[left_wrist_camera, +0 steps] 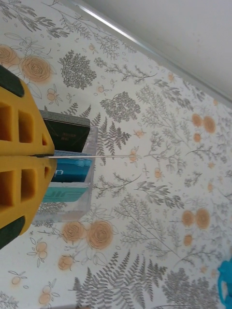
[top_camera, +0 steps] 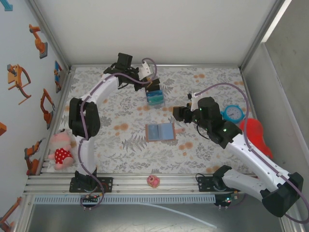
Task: Take the credit cards out of the card holder
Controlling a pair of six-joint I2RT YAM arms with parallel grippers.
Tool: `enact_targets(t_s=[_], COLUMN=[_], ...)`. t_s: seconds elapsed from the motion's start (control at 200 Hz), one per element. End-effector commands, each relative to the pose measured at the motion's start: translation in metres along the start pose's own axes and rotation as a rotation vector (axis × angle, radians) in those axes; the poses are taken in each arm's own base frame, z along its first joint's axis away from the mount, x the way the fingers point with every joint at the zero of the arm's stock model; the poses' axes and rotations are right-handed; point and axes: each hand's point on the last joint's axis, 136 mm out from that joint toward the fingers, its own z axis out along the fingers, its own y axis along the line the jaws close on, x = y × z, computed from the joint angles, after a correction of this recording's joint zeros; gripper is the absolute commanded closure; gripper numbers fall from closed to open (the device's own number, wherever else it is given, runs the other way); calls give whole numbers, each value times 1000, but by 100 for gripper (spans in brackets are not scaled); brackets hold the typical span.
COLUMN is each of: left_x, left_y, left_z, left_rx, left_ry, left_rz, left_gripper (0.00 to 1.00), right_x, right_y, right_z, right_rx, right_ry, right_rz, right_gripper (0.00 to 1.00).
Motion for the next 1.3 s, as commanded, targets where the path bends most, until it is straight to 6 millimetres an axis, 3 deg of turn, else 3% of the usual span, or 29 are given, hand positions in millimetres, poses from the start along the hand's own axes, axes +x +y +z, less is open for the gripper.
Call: enact_targets(t_s=[0.0, 0.386, 1.207, 1.297], left_x=[4, 36, 55, 53], left_y=[4, 14, 14, 15], left_z=[3, 34, 51, 52], left_rx=[23, 66, 83, 76], left_ry=[20, 101, 144, 147], left_rz=[83, 103, 91, 97], left_gripper=[100, 100, 100, 94], right_x=[-20, -20, -18, -17], right_y=[1, -1, 5, 7], right_z=[-6, -5, -8, -7], right_rx=[23, 29, -10, -19], right_ry=[-54, -56, -61, -58], right_rz=[32, 35, 41, 38], right_gripper=[29, 29, 30, 30])
